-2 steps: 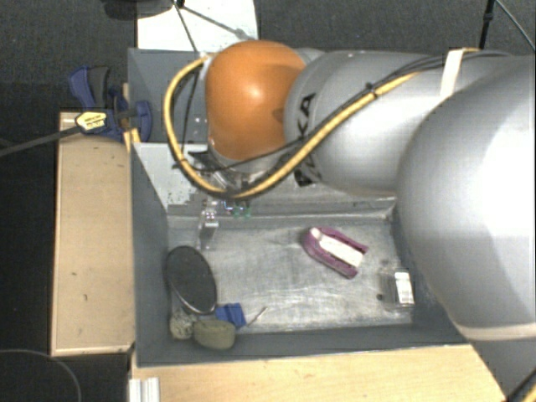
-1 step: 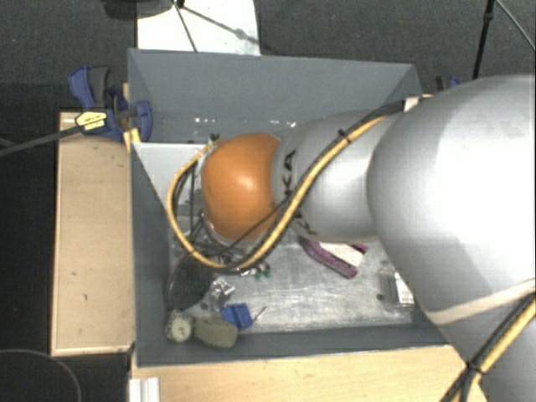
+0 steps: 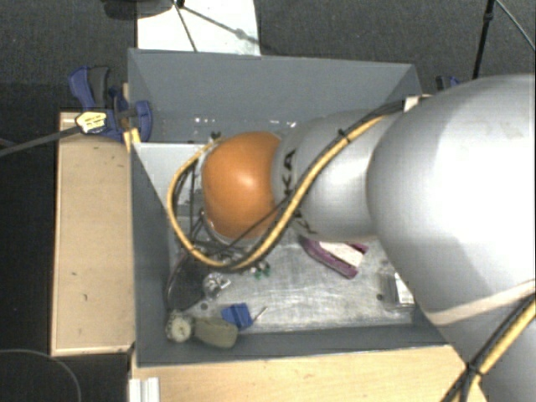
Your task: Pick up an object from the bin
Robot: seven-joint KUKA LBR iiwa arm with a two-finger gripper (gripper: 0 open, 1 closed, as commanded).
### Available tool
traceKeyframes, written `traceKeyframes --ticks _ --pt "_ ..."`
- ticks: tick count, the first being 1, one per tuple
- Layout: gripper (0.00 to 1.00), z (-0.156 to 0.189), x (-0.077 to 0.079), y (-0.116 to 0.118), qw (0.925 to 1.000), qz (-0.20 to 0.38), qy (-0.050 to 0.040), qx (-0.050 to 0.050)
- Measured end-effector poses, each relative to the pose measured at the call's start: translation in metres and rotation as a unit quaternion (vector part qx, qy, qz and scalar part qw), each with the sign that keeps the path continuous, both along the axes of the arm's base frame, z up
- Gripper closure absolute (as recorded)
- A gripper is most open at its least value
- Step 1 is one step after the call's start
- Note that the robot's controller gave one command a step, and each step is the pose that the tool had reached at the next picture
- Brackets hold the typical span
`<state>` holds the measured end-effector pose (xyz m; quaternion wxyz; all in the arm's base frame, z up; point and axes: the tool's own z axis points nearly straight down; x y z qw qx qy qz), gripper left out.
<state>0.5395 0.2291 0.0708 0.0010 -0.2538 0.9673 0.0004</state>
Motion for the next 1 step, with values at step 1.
traceKeyframes --ticks 1 --pt "1.00 0.1361 0.0159 -0.0310 0.9999 0.009 -0.0040 0.001"
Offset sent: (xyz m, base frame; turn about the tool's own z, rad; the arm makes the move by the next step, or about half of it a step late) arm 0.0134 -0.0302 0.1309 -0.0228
